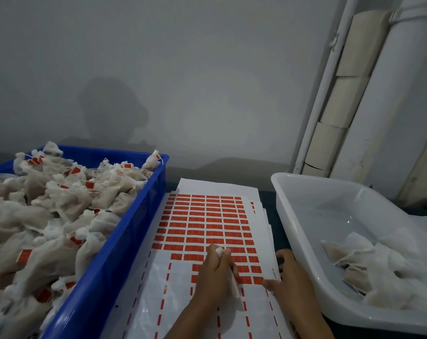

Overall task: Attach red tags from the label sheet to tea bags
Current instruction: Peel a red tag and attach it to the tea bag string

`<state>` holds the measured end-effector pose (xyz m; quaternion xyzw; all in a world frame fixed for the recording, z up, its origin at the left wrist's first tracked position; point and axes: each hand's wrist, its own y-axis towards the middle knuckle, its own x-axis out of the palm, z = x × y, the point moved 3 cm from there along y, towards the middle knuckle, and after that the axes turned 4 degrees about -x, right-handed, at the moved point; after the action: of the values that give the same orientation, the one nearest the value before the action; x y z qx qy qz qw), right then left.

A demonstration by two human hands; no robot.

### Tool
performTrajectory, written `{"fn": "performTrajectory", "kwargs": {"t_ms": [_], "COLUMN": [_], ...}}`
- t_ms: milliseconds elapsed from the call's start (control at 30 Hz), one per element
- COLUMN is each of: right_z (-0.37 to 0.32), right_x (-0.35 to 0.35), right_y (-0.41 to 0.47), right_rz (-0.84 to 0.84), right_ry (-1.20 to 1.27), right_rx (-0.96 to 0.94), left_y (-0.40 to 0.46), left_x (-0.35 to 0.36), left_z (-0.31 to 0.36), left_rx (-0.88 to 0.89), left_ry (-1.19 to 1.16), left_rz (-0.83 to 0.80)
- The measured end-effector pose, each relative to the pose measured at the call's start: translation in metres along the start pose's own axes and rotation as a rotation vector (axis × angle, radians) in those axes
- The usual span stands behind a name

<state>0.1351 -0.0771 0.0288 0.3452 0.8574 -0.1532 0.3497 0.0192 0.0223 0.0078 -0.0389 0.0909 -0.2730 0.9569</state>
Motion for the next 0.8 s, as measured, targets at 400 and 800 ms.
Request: {"fn": "performTrajectory", "kwargs": {"t_ms": [400,800], "right_z": [0.003,0.013], "right_x": [-0.003,-0.002], "right_y": [0.002,0.007], "right_rz": [0.069,-0.004], "right_ry": [0.187,0.233], "right_rx": [-0.113,0.025], "left_y": [0.0,-0.004], "left_x": [0.001,0.0], "left_z": [0.0,0.001], "left_rx": [-0.013,-0.027], "left_ry": [0.001,-0.038], "left_rz": [0.006,-0.013]}}
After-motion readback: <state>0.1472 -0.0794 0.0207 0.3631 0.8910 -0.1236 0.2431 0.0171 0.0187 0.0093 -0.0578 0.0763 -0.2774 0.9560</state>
